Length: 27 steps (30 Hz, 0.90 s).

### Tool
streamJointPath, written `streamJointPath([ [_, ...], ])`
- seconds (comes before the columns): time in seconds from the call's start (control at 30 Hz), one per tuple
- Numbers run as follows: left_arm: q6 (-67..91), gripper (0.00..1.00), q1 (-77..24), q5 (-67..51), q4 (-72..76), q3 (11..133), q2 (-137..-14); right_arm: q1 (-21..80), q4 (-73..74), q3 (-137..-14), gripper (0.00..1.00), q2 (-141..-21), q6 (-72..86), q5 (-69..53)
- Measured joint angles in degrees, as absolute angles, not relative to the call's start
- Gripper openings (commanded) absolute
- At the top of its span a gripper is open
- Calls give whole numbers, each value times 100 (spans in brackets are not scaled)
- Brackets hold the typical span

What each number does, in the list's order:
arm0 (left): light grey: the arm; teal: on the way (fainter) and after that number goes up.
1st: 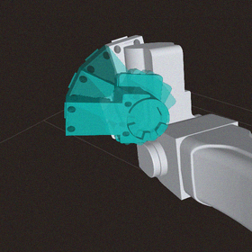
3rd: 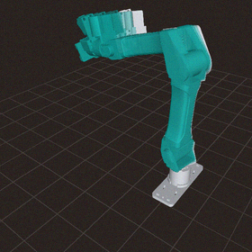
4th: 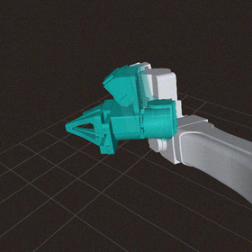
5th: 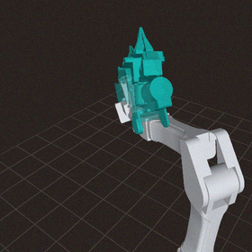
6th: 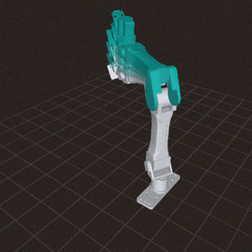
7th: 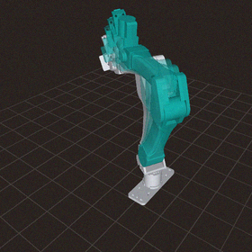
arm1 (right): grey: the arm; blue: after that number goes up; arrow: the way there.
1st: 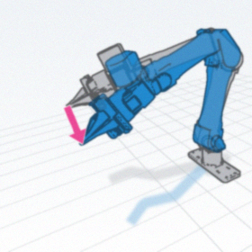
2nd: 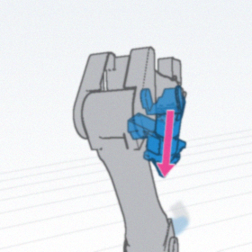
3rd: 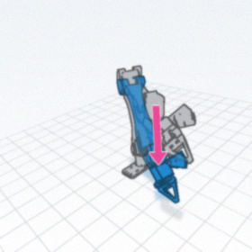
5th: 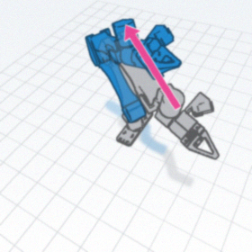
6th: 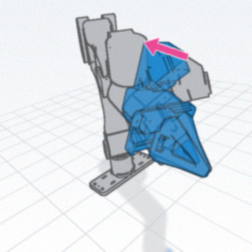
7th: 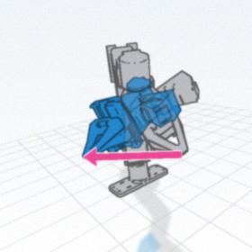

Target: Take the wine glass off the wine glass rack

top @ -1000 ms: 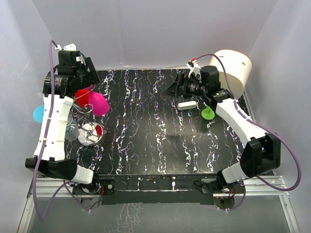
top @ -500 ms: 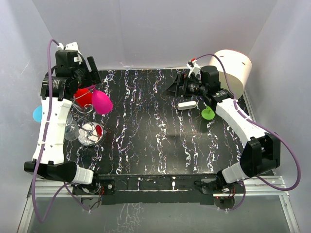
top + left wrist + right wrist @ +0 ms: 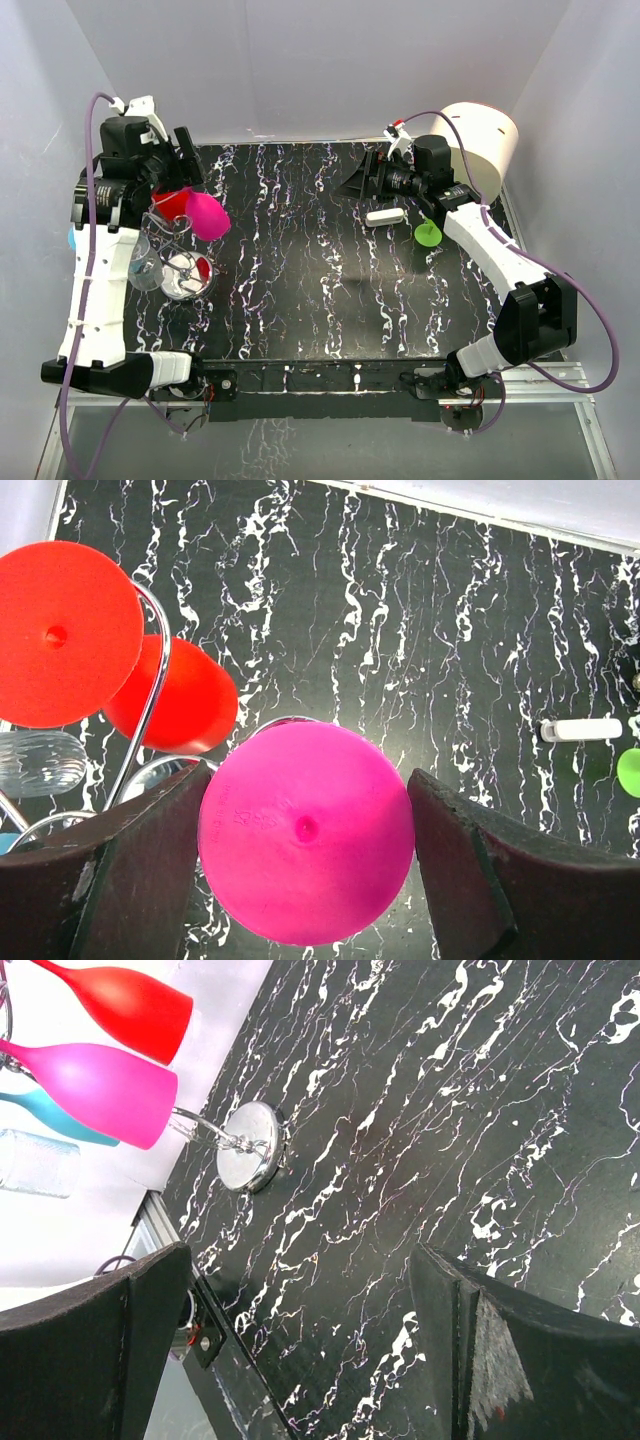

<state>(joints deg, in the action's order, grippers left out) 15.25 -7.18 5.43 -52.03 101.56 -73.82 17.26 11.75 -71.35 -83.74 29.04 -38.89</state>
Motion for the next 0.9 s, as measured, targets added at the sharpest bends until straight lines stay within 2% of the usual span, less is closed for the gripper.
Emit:
streamJointPath([
  [0.5, 1387, 57, -718, 1422, -5015, 9931, -7325, 1752, 1173, -7135, 89, -8414, 3002, -3924],
  [0.9, 1002, 57, -718, 1927, -4626, 9955, -7760, 1756, 1173, -7135, 90, -8418, 3004, -3922],
])
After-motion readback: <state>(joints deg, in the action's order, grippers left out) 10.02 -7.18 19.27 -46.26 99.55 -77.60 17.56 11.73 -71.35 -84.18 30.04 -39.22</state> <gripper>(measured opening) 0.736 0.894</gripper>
